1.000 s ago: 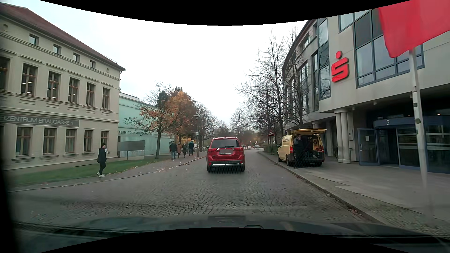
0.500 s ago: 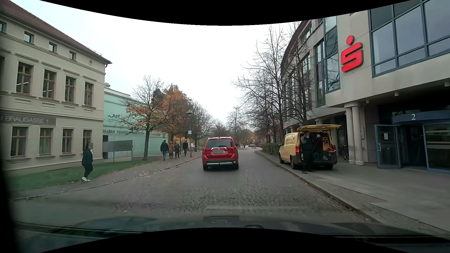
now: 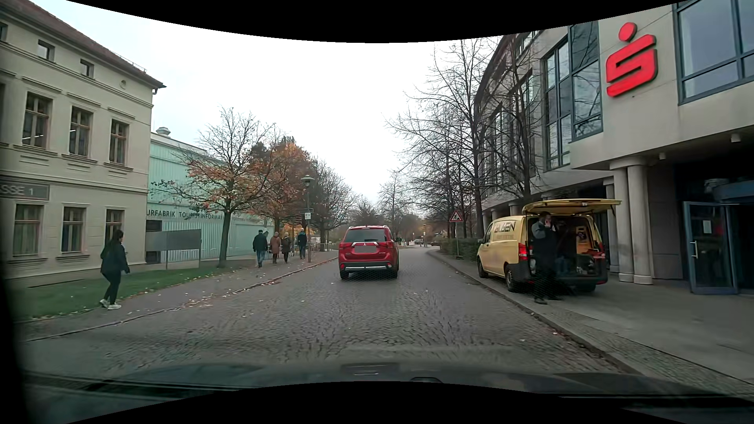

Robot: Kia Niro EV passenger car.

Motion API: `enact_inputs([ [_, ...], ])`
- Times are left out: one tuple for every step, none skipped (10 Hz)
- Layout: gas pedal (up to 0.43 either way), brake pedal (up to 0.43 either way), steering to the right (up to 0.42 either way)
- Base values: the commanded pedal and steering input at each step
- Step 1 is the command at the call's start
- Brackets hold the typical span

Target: Follow the waypoints while adhering to traffic rules and regulations

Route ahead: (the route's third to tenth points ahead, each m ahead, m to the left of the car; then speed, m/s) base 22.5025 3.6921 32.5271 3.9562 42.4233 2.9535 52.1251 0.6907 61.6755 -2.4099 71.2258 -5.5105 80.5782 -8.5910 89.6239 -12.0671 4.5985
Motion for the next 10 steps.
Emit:
enact_inputs([
  [0.177, 0.000, 0.004],
  [0.177, 0.000, 0.006],
  [0.177, 0.000, 0.009],
  [0.177, 0.000, 0.010],
  [0.177, 0.000, 0.010],
  [0.177, 0.000, 0.007],
  [0.177, 0.000, 0.004],
  [0.177, 0.000, 0.006],
  [0.177, 0.000, 0.008],
  [0.177, 0.000, 0.010],
])
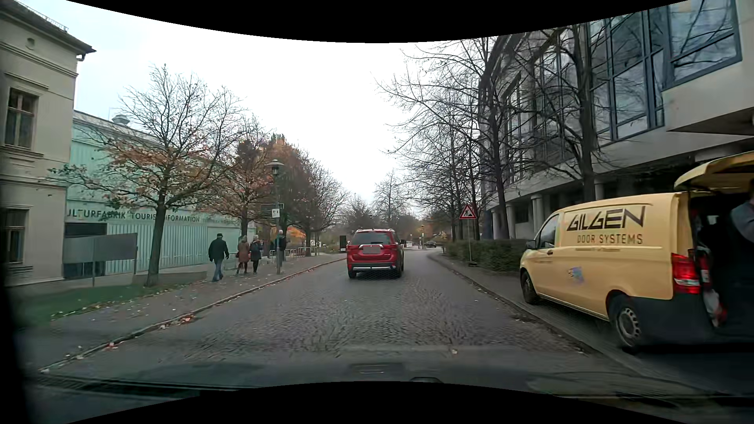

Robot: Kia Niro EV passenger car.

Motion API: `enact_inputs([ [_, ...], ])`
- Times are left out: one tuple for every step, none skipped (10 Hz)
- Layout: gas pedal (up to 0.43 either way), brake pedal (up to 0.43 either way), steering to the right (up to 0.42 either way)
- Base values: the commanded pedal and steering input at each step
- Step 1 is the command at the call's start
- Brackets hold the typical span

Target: Follow the waypoints while adhering to traffic rules and regulations

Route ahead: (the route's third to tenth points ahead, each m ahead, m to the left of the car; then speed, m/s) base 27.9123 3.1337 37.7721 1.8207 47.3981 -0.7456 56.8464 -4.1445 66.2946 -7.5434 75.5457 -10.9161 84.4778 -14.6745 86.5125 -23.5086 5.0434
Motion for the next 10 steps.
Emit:
enact_inputs([
  [0.177, 0.000, 0.013],
  [0.177, 0.000, 0.013],
  [0.177, 0.000, 0.014],
  [0.177, 0.000, 0.015],
  [0.177, 0.000, 0.015],
  [0.177, 0.000, 0.015],
  [0.177, 0.000, 0.015],
  [0.169, 0.000, 0.015],
  [0.169, 0.000, 0.015],
  [0.169, 0.000, 0.015],
])
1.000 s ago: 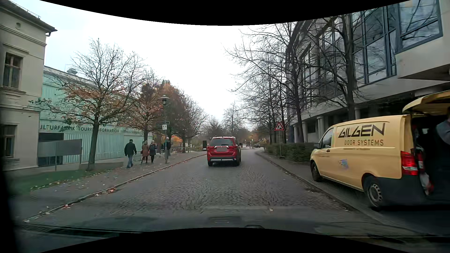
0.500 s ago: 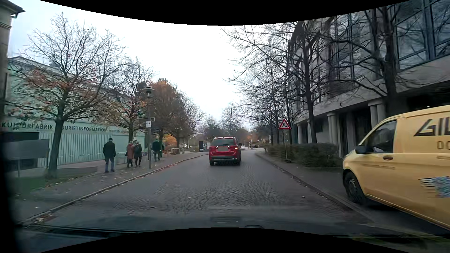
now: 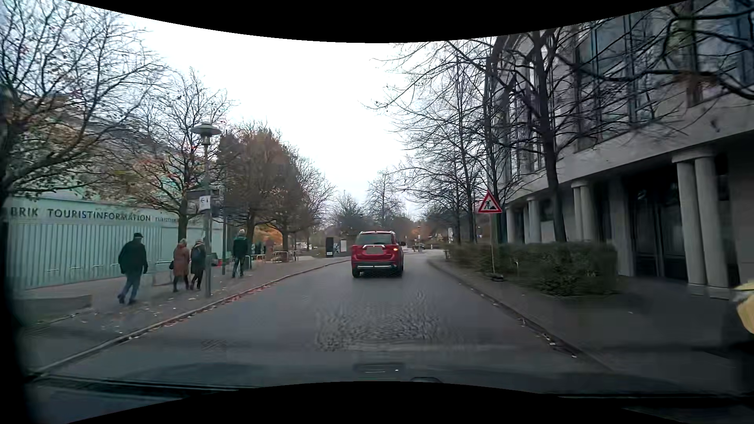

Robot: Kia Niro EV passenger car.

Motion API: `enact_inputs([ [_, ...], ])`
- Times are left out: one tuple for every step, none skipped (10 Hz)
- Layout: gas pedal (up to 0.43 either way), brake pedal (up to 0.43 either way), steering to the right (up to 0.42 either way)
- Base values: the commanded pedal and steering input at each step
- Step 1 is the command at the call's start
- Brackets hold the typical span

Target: Follow the waypoints while adhering to traffic rules and regulations

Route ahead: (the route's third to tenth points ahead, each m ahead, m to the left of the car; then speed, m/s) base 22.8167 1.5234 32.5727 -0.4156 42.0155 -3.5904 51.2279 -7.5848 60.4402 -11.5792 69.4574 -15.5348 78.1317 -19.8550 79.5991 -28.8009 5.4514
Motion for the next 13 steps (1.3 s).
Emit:
enact_inputs([
  [0.169, 0.000, 0.015],
  [0.169, 0.000, 0.013],
  [0.157, 0.000, 0.014],
  [0.169, 0.000, 0.014],
  [0.169, 0.000, 0.013],
  [0.169, 0.000, 0.009],
  [0.169, 0.000, 0.008],
  [0.169, 0.000, 0.007],
  [0.157, 0.000, 0.006],
  [0.157, 0.000, 0.005],
  [0.157, 0.000, 0.004],
  [0.157, 0.000, 0.004],
  [0.157, 0.000, 0.001],
])
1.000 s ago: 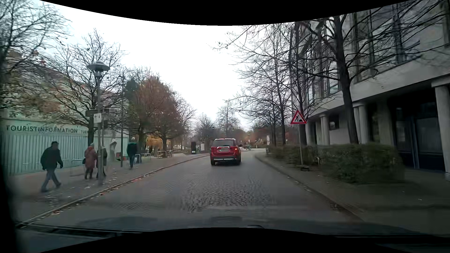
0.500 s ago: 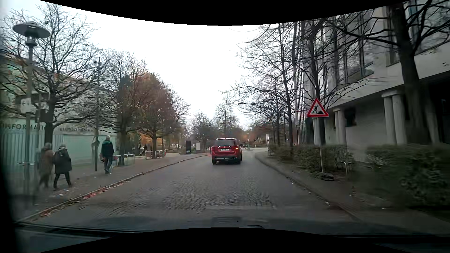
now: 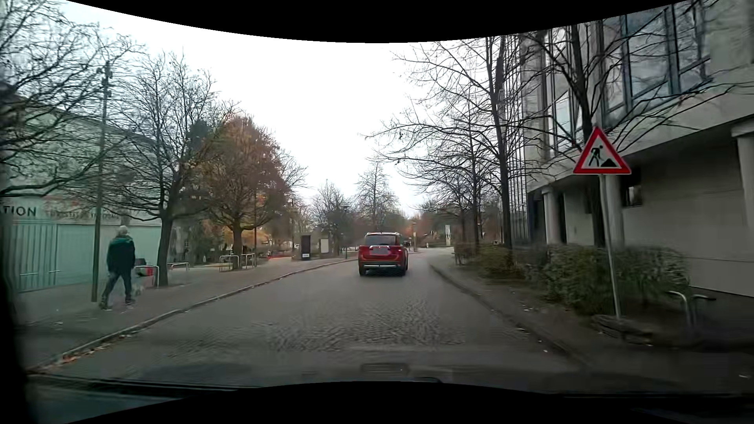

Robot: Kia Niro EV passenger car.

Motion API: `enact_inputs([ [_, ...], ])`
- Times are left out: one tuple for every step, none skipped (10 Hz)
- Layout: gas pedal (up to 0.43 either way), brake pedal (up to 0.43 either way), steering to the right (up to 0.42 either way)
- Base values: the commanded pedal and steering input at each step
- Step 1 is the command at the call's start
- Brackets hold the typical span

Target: Follow the waypoints while adhering to traffic rules and regulations

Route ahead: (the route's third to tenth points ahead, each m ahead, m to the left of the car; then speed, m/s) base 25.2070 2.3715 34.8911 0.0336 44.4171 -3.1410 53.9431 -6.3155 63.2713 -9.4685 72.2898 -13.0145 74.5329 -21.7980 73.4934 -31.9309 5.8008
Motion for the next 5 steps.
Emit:
enact_inputs([
  [0.150, 0.000, 0.000],
  [0.150, 0.000, 0.000],
  [0.150, 0.000, 0.000],
  [0.138, 0.000, 0.003],
  [0.138, 0.000, 0.002],
])
